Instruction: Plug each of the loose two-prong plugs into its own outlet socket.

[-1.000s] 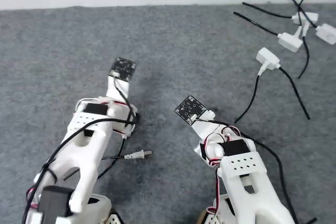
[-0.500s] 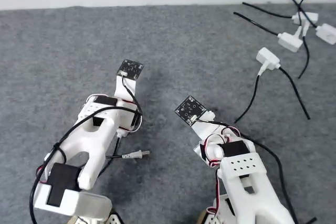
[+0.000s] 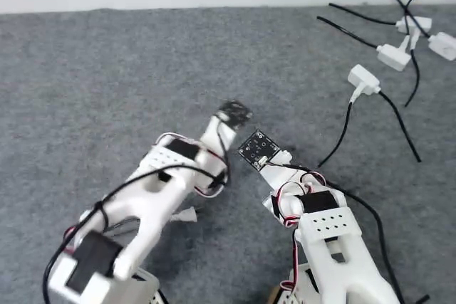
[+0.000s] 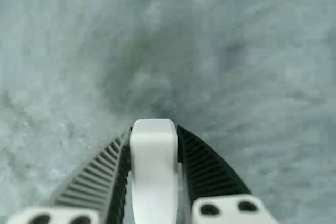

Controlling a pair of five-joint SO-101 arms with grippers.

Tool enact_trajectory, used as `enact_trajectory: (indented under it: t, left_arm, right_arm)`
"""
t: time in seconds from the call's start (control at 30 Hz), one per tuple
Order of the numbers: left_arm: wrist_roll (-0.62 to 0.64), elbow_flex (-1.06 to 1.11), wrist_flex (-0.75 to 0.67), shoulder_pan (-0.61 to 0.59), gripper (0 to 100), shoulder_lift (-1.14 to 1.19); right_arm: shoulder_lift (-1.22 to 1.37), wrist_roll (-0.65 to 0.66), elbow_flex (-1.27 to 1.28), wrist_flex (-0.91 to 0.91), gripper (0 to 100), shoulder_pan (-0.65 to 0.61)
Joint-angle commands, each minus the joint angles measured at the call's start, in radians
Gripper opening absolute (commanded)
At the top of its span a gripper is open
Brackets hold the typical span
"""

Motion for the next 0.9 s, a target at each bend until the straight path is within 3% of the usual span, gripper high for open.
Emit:
enact_trajectory:
  t: [0.0,0.17,0.43,0.87]
  left_arm:
    - [-0.012,0.065,0.011,0.080,1,-0.239]
    - [-0.011,0.245,-0.095,0.109,1,-0.463]
    - [-0.008,0.375,-0.255,-0.150,24,-0.520]
    - [-0.011,0.335,-0.273,-0.161,25,-0.402]
  right_arm:
    - [-0.024,-0.009,-0.008,-0.019,21.8,0.001]
    - [-0.024,-0.009,-0.006,-0.019,21.8,0.001]
    - [-0.024,-0.009,-0.005,-0.018,21.8,0.001]
    - [-0.021,-0.006,-0.005,-0.015,21.8,0.001]
